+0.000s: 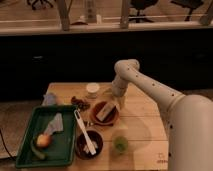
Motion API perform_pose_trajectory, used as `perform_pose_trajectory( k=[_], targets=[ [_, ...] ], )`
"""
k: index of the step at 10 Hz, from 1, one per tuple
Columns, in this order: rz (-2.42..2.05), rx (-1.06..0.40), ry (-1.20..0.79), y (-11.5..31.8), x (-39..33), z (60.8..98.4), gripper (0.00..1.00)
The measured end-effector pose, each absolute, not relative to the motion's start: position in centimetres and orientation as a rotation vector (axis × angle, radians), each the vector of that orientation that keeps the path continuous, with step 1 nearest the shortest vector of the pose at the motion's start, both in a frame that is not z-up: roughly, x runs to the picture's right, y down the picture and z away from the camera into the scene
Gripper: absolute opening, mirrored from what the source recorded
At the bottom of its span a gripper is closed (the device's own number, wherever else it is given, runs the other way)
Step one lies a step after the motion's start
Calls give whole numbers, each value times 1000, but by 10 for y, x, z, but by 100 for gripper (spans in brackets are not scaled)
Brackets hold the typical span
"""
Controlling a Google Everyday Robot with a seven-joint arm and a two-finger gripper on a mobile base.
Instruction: Place eraser in red bowl
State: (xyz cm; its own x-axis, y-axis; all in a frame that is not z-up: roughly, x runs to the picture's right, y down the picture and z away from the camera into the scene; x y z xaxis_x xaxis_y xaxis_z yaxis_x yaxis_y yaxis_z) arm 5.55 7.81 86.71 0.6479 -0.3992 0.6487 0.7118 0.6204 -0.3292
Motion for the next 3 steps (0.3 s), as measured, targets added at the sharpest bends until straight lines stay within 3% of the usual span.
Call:
perform_pose_trajectory(
  k=[3],
  targets=[
    [-678, -615, -562, 79, 56, 868, 80]
  ],
)
